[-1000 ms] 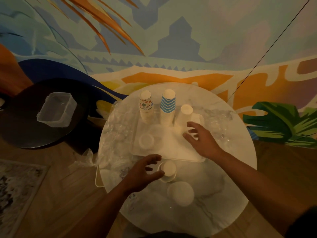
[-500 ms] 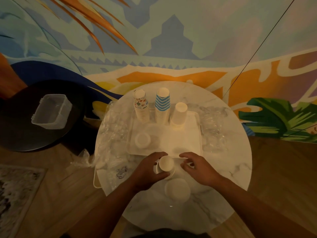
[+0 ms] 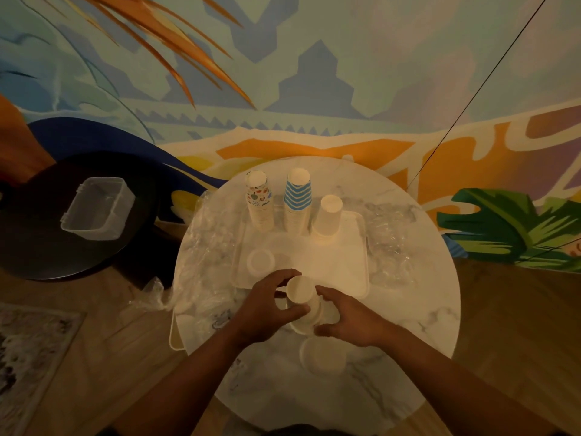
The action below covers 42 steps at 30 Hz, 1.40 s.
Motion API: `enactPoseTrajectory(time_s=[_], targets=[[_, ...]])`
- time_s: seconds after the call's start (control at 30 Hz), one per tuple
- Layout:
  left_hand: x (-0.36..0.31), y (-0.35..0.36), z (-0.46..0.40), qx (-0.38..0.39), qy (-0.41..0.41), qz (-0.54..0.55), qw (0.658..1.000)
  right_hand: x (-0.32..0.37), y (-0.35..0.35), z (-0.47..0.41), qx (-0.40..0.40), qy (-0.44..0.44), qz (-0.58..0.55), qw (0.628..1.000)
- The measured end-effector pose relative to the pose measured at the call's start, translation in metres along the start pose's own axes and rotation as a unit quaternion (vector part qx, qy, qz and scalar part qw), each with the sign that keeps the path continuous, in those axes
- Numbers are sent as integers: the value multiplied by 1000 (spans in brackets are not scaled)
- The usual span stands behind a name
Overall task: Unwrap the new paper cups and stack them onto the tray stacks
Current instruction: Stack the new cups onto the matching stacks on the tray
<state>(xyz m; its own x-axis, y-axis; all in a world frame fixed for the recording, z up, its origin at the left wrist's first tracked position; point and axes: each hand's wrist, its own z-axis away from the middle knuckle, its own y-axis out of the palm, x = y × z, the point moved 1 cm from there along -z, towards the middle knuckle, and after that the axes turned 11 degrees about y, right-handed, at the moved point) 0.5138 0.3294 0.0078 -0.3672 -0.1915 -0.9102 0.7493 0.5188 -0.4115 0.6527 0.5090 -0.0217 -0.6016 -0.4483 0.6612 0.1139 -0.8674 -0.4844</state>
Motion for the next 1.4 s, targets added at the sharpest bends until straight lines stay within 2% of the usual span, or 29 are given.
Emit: enactPoseTrajectory(time_s=[0.4, 0.53, 0.67, 0.73, 0.9, 0.97, 1.07, 1.2, 1.4], targets=[[-8, -7, -13, -57, 0, 59, 997, 33, 5, -7, -36, -53, -68, 996], [0, -7, -12, 0, -24, 59, 998, 35, 5, -9, -49, -45, -90, 994], [17, -5, 1, 86, -46, 7, 995, 36, 0, -10, -75, -15, -183, 980], [21, -3, 5, 99, -50, 18, 994, 37, -4, -9, -61, -4, -231, 971], [9, 3, 3, 58, -40, 54, 996, 45, -5, 0, 14, 14, -339, 941], [1, 3, 0, 40, -36, 47, 997, 49, -7, 1, 22, 15, -330, 944], [1, 1, -1, 26, -31, 37, 998, 55, -16, -1, -38, -5, -301, 953], [3, -1, 1, 26, -37, 27, 999, 62, -34, -2, -124, -22, -360, 924], [-1, -1, 2, -20, -43, 19, 999, 68, -38, 0, -130, -26, -356, 925]])
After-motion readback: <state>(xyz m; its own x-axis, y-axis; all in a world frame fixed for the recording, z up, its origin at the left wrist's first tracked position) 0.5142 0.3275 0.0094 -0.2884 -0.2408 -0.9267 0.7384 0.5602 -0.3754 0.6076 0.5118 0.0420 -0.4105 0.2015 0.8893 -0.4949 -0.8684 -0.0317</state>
